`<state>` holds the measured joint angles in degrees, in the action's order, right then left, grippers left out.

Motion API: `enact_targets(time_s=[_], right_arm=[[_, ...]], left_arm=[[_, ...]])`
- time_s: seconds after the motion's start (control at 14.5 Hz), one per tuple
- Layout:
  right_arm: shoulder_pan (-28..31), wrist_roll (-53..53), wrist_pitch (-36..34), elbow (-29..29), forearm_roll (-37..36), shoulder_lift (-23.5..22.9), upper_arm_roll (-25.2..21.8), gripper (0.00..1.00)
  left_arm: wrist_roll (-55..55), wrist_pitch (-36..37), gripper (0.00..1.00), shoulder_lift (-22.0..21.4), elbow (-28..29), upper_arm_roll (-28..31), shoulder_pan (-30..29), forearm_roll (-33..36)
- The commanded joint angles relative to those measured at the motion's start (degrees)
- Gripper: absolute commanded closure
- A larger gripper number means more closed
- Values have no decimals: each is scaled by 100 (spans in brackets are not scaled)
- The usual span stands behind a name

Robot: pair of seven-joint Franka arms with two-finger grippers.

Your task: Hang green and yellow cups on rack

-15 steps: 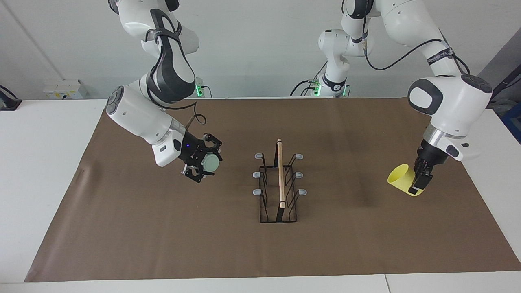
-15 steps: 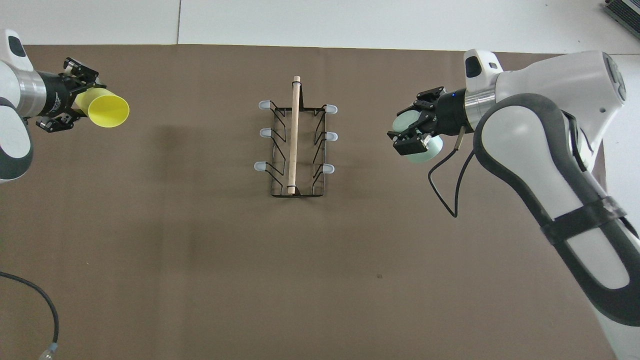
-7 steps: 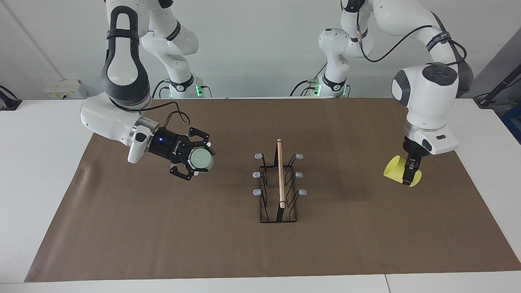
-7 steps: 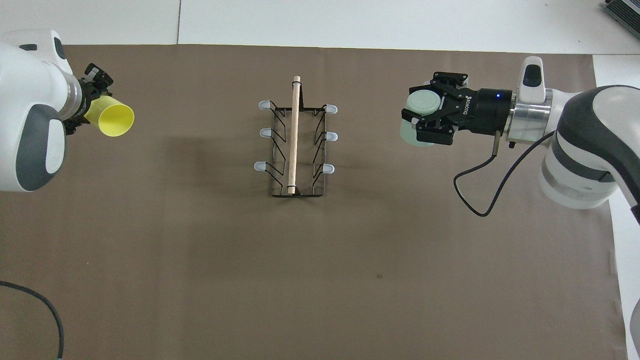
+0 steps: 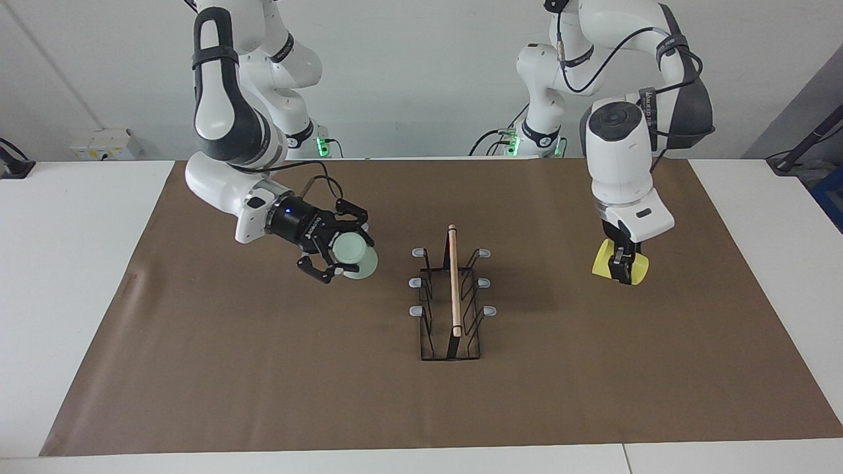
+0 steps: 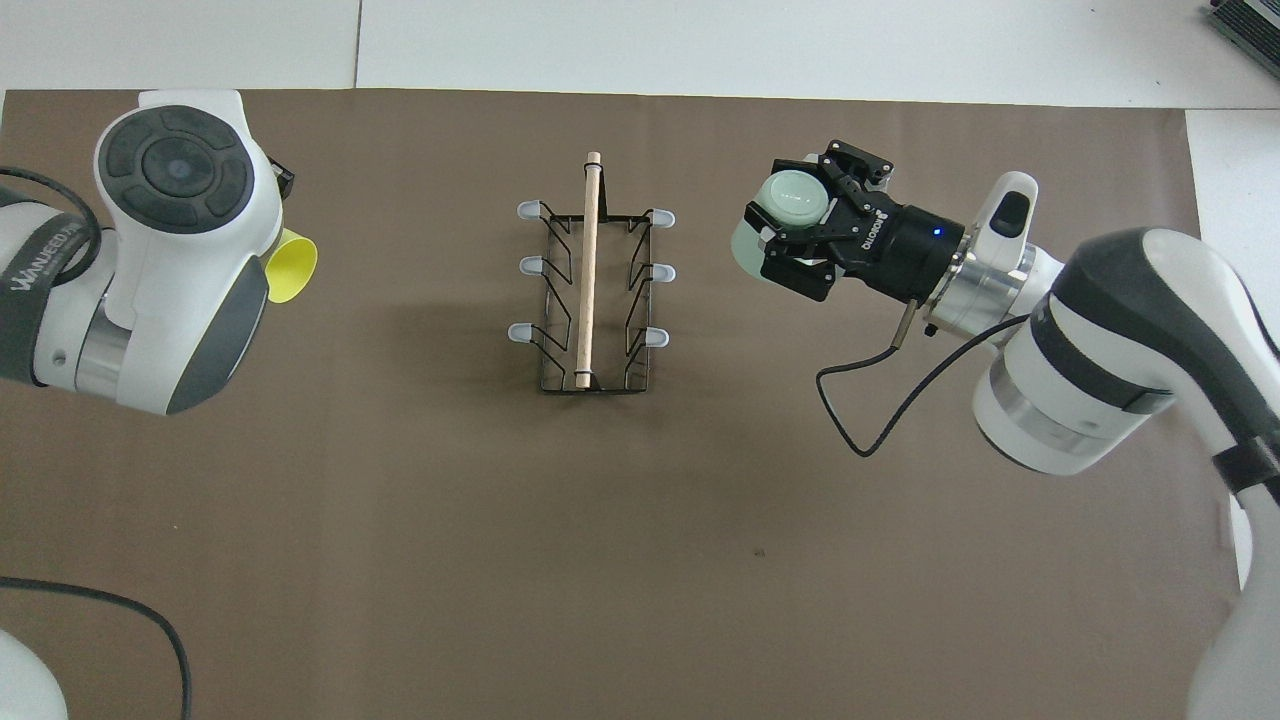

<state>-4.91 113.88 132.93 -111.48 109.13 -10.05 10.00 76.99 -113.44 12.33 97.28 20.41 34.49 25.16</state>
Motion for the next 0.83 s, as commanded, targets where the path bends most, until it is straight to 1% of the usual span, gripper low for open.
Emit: enact_targets(time_s=[0.0, 0.07, 0.34, 0.55, 0.76], right_arm=[[-510, 1063, 488, -181, 1290, -58, 10, 100], [-633, 1101, 549, -173, 1416, -67, 10, 100], [-721, 1435, 716, -208, 1645, -120, 10, 100], [-985, 1619, 971, -208, 2032, -164, 10, 100], [-1038, 2137, 910, -409, 2620, -164, 10, 100]], left_arm=[[369, 375, 100, -187, 107, 86, 303, 323], [369, 410, 100, -187, 99, 77, 312, 323], [404, 428, 100, -187, 107, 77, 339, 332], [650, 551, 100, -239, 160, 68, 505, 630], [659, 560, 100, -257, 187, 68, 559, 640]])
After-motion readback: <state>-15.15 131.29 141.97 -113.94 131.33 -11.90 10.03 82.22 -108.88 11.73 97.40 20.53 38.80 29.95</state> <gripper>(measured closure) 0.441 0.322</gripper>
